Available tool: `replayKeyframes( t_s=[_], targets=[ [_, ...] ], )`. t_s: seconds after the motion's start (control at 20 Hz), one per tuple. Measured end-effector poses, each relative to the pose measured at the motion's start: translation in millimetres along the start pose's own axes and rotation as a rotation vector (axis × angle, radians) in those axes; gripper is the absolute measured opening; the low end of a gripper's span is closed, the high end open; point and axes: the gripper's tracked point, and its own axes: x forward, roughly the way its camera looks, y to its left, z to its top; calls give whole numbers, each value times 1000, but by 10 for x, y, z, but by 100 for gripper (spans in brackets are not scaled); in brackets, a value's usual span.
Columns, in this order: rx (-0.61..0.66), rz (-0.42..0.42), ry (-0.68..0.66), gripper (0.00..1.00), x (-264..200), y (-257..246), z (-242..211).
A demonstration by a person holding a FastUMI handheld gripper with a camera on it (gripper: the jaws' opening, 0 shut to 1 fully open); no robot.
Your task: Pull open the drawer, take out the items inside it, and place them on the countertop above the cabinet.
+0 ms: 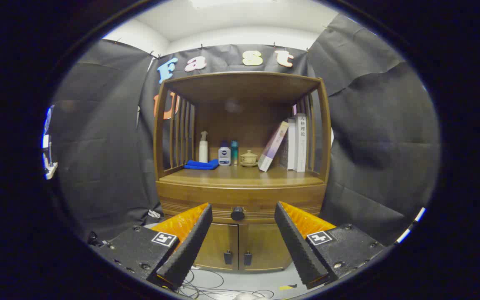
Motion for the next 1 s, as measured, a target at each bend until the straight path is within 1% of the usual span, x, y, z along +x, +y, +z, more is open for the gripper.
replayKeyframes(
  t_s=[0.25,0.7,1.0],
  targets=[
    [-1,-14,-5,98,-1,-128,24],
    [-7,-9,-12,98,-29,-90,87],
    [-6,-13,-5,99,147,-78,-54]
  ],
)
